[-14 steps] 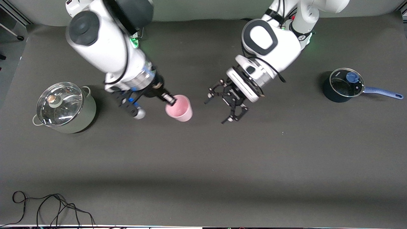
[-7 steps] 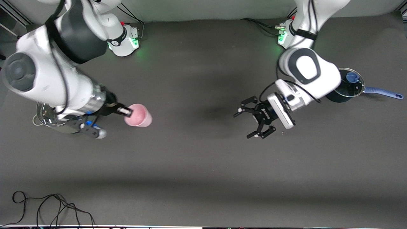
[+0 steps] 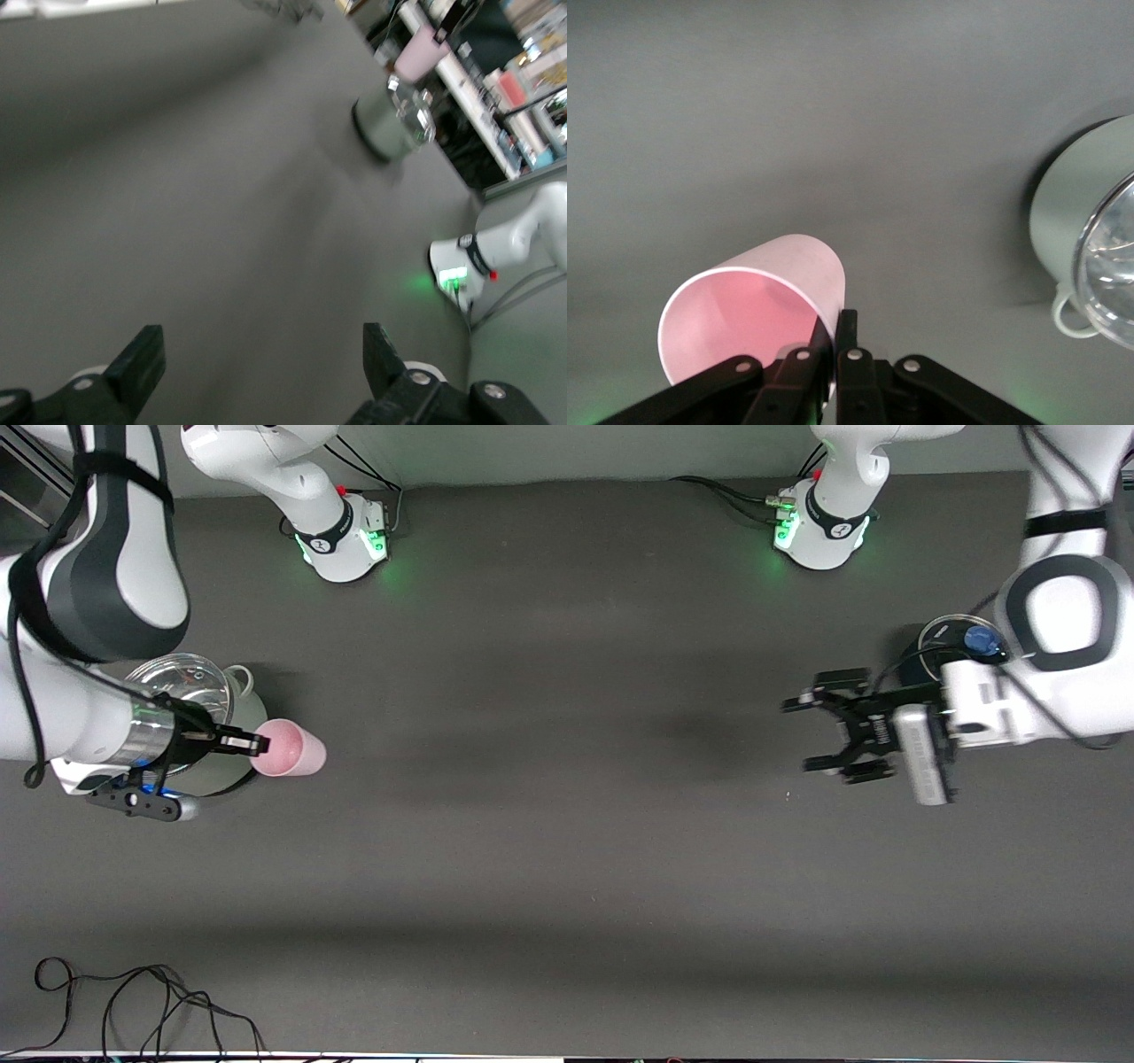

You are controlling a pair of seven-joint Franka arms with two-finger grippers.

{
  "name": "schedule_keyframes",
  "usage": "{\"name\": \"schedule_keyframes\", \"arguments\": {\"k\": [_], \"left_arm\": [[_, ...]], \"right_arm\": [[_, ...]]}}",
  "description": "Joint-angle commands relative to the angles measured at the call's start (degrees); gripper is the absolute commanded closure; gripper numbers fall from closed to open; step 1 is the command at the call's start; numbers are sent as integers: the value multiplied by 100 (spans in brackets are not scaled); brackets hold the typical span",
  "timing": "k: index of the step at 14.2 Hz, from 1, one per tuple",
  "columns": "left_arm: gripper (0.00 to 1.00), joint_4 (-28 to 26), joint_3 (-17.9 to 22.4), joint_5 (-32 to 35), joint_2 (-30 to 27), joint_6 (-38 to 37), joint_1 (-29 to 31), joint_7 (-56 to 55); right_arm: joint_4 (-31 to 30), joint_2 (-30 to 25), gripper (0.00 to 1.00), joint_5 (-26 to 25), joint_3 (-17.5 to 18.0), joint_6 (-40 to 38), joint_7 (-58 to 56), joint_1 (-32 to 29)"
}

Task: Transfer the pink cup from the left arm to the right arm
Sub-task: 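Lower the cup beside the white pot and open the right gripper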

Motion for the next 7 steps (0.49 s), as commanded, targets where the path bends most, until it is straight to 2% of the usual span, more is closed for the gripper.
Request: {"name": "schedule_keyframes", "arguments": {"k": [1, 4, 7], "left_arm": [[1, 471, -59, 1261, 8, -830, 297, -758], [1, 1051, -59, 2817, 8, -1647, 306, -1690], [1, 1430, -59, 3839, -1, -1817, 289, -2401]], "right_arm": [[-824, -241, 100, 0, -130, 642, -437, 100], [-1527, -233, 100, -53, -165, 1486, -735, 92], [-2142, -171, 100, -53, -165, 2408, -947, 91]]}}
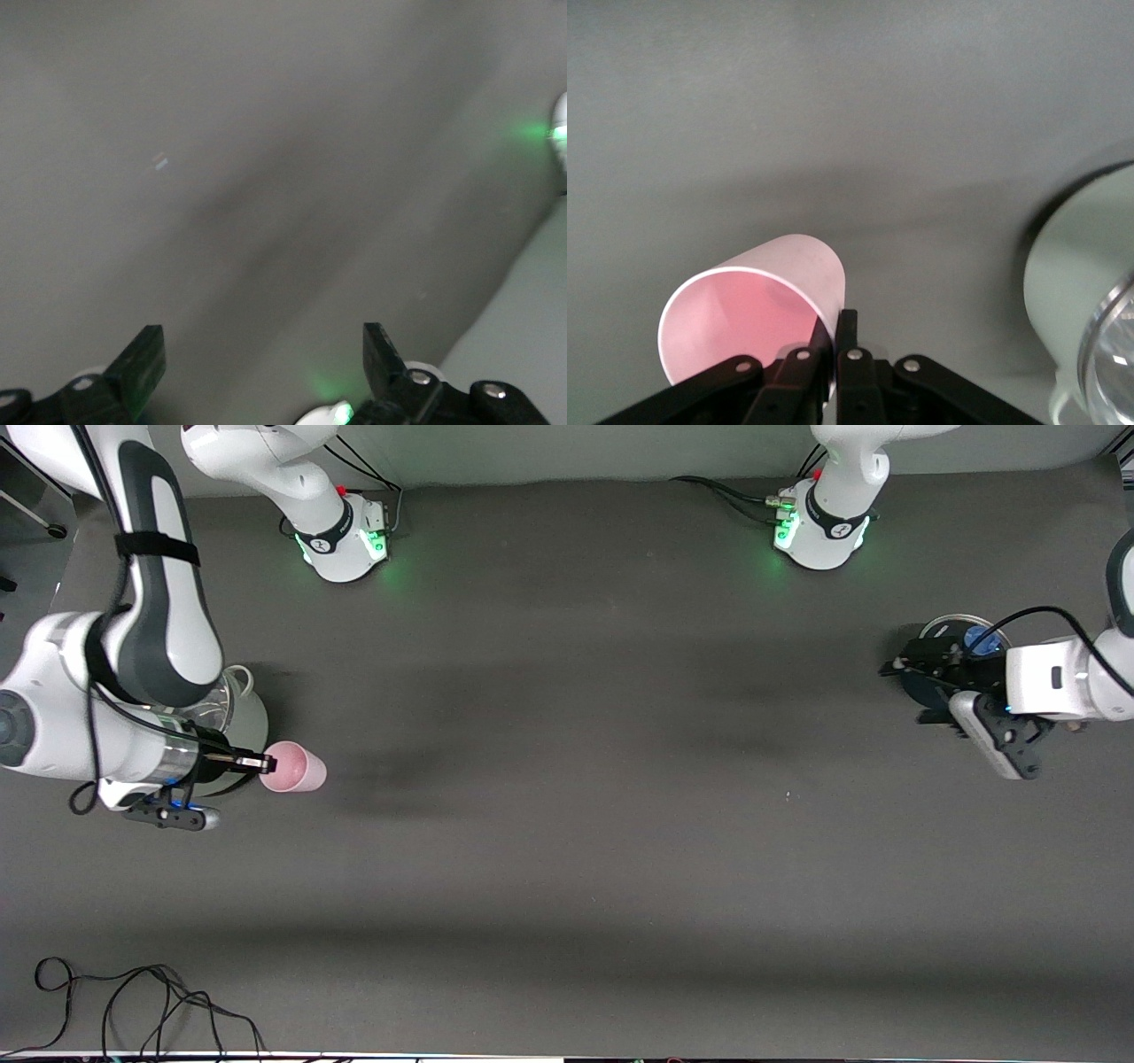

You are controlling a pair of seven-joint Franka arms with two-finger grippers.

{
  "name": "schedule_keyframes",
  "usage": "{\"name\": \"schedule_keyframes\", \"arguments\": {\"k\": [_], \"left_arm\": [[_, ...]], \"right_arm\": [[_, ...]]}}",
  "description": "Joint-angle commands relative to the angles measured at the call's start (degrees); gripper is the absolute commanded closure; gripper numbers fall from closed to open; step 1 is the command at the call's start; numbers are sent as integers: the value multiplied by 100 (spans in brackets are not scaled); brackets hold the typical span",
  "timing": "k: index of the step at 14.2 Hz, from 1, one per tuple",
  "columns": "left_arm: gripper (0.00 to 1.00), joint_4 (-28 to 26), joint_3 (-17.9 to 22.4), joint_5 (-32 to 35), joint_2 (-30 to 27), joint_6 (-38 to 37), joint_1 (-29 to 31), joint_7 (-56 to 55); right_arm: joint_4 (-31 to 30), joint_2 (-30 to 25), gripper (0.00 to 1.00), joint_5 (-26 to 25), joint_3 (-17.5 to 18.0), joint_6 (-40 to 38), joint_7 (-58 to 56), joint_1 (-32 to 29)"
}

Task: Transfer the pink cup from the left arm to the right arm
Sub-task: 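Lower the cup beside the white pot and open the right gripper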

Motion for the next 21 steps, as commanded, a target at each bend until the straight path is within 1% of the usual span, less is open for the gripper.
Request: {"name": "schedule_keyframes", "arguments": {"k": [1, 2, 3, 4, 6, 7, 9, 11, 12, 13, 14, 15, 16, 18, 21], "left_arm": [[1, 445, -44, 783, -7, -261, -22, -736], [1, 516, -44, 1073, -7, -297, -31, -807], [1, 603, -35, 1224, 2, -332, -14, -886], [1, 630, -9, 1243, -7, -376, 30, -1131], [1, 849, 62, 1330, 36, -569, 127, -1667], [1, 868, 70, 1488, 37, -579, 127, -2078], [1, 833, 62, 1743, -7, -596, 101, -2634], [1, 745, 27, 1981, -138, -439, 74, -2662], [1, 675, 27, 1981, -200, -290, 66, -2697], [1, 509, 27, 1981, -287, -80, 31, -2845], [1, 360, 27, 1990, -367, 166, -57, -3030], [1, 210, 27, 1990, -411, 369, -162, -3214], [1, 165, 18, 2042, -420, 484, -233, -3347], [1, 121, 18, 2087, -411, 668, -312, -3453], [0, -186, 18, 2087, -552, 1020, -330, -3471]], "right_arm": [[-686, -109, 100, -42, -51, 873, -322, 61], [-906, -57, 100, -42, -59, 1216, -436, 52], [-1117, -13, 100, -42, -60, 1542, -498, 52], [-1301, 57, 100, -42, -51, 1858, -499, 69], [-1540, 198, 100, -42, -51, 2378, -534, 69], [-1619, 268, 100, 10, -51, 2589, -613, 69], [-1672, 426, 100, 37, -42, 2880, -622, 104], [-1673, 506, 100, 37, -33, 2960, -622, 113], [-1672, 480, 81, 37, -33, 2942, -613, 113], [-1672, 436, 41, 46, -33, 2908, -613, 113], [-1672, 366, 12, 46, -33, 2881, -613, 113], [-1672, 296, 8, 46, -42, 2768, -613, 113], [-1646, 191, 1, 46, -42, 2645, -605, 113], [-1629, -116, 1, 37, -59, 2469, -570, 131], [-1331, -539, 0, -41, -182, 1820, -543, 122]]}}
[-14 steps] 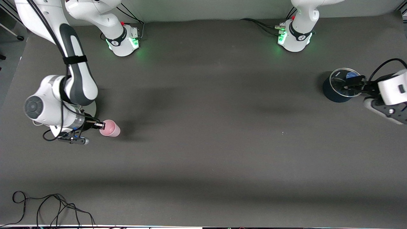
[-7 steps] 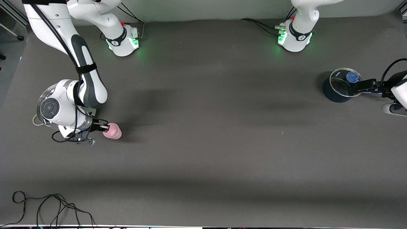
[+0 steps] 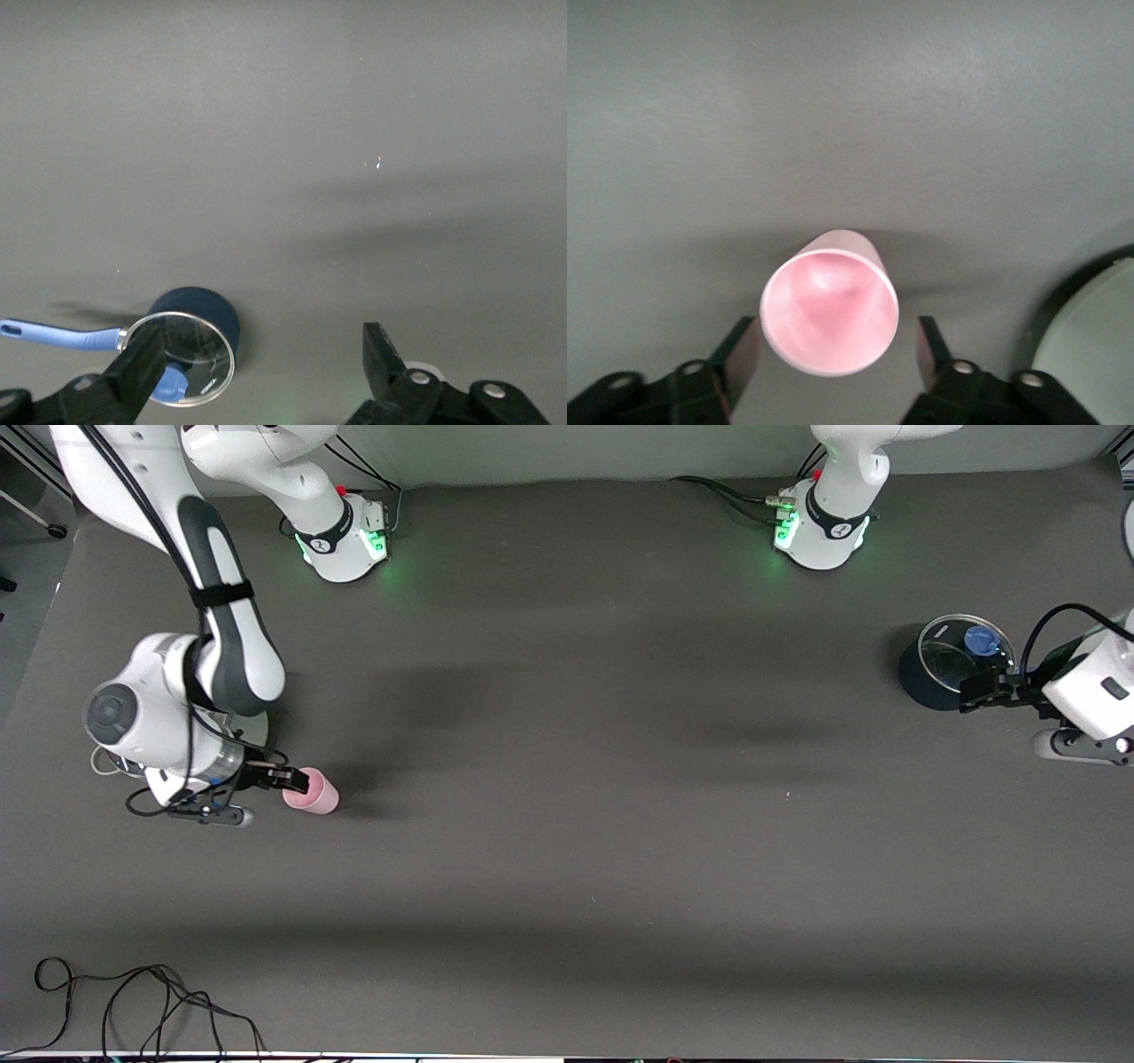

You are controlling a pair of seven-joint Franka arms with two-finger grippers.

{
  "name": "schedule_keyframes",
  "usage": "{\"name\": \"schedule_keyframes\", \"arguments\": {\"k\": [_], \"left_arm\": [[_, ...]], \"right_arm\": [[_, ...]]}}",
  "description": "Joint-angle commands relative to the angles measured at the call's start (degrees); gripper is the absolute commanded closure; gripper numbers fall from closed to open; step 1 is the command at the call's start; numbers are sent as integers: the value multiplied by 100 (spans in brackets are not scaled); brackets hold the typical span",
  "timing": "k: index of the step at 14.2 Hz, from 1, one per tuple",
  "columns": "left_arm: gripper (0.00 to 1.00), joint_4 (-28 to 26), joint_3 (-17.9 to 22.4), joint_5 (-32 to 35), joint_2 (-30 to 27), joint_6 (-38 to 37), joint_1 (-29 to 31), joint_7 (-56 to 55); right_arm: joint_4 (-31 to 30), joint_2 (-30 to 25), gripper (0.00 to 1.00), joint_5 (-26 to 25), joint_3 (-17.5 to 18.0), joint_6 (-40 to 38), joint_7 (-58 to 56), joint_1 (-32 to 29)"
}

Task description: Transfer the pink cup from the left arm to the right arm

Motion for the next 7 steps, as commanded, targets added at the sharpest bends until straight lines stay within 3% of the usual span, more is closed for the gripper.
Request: {"name": "schedule_keyframes", "arguments": {"k": [1, 4, 7], "left_arm": [[1, -448, 36, 118, -332, 323, -40, -127], [1, -361, 53, 22, -306, 271, -66, -100], [1, -211, 176, -171, -297, 139, -321, -91]], "right_arm": [[258, -518, 0, -95, -195, -690, -63, 67], [732, -835, 0, -621, -319, -1313, -63, 58], [1426, -959, 0, -719, -459, -2314, -63, 49]]}}
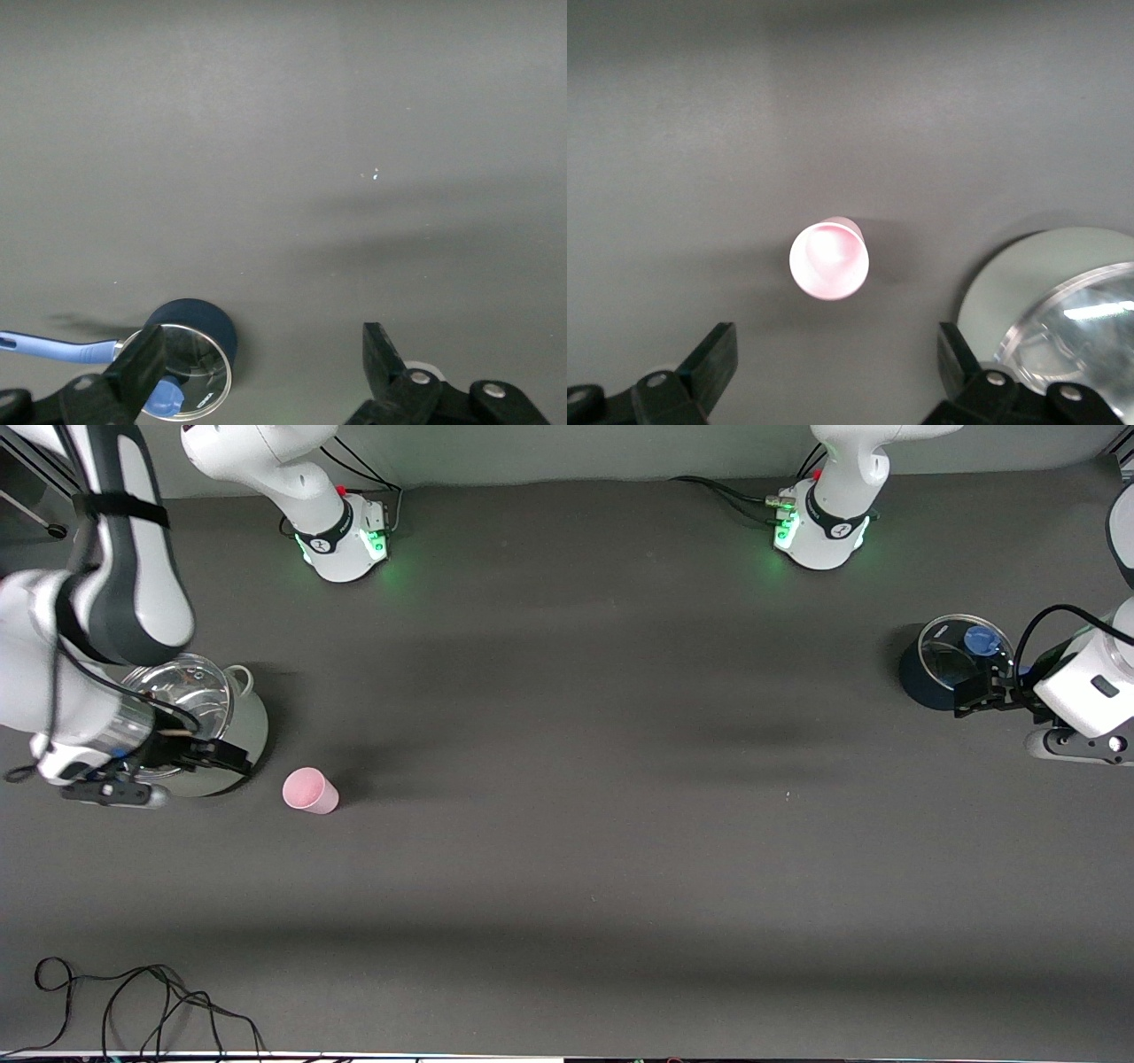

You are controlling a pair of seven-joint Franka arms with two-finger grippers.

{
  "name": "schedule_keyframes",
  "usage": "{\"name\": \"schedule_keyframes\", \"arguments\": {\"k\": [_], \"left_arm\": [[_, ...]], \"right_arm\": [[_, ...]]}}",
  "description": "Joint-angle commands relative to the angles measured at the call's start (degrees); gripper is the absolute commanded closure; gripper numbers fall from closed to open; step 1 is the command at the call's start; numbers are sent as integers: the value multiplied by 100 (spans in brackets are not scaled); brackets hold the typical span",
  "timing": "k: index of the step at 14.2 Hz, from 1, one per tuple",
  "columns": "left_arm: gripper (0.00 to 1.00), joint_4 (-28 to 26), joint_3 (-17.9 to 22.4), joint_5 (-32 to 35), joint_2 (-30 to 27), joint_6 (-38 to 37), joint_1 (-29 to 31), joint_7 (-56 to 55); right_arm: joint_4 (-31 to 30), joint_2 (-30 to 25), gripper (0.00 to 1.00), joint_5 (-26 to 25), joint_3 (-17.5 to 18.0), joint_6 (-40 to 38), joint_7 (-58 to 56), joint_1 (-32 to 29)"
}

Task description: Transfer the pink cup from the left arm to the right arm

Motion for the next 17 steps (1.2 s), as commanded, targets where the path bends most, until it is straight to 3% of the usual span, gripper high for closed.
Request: {"name": "schedule_keyframes", "arguments": {"k": [1, 4, 7, 15, 16, 17], "left_arm": [[1, 4, 203, -161, -157, -125, -296, -61], [1, 31, 387, -294, -157, -188, -497, -61], [1, 31, 599, -294, -157, -196, -666, -53], [1, 22, 599, -188, -148, -188, -578, 0], [1, 31, 599, -188, -157, -196, -569, 18], [1, 31, 608, -188, -165, -205, -569, 18]], "right_arm": [[742, -72, 0, -103, -148, -959, -63, 49], [1656, -72, 0, -278, -227, -1936, -63, 41], [2150, -72, 0, -349, -245, -2525, -54, 41], [2186, -212, 0, -481, -386, -2729, -71, -29], [2177, -221, 0, -473, -307, -2729, -80, -230], [2177, -239, 0, -472, 59, -2729, -80, -536]]}}
